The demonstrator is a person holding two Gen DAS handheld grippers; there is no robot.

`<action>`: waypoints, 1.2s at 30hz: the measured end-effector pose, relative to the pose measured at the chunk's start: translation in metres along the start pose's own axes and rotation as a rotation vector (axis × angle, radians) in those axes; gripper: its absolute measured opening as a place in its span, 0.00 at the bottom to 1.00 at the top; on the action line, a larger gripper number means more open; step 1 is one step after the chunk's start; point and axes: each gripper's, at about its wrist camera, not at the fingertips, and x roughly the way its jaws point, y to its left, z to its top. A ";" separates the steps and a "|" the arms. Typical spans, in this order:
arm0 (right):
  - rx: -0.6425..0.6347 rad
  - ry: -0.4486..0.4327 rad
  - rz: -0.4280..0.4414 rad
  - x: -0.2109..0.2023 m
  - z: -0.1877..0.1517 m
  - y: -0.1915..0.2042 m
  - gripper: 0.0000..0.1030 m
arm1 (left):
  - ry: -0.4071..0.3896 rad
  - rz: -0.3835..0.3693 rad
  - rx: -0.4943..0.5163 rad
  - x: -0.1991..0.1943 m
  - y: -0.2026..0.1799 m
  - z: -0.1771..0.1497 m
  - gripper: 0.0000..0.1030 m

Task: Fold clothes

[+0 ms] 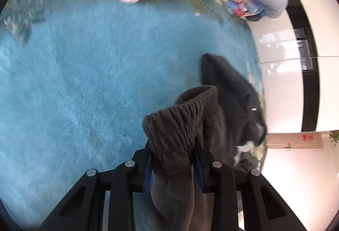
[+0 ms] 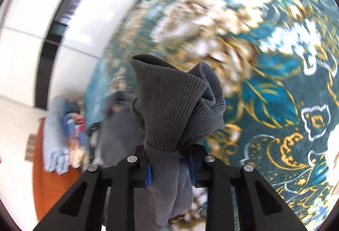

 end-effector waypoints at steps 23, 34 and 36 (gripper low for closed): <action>-0.251 0.003 -0.252 -0.007 -0.048 0.019 0.27 | 0.020 0.141 -0.054 -0.010 0.047 -0.017 0.48; -0.951 0.077 -0.309 0.038 -0.196 0.168 0.28 | -0.056 0.043 -0.083 -0.059 0.060 -0.037 0.62; -1.029 0.124 -0.318 0.058 -0.229 0.179 0.28 | -0.061 0.034 -0.075 -0.064 0.059 -0.040 0.62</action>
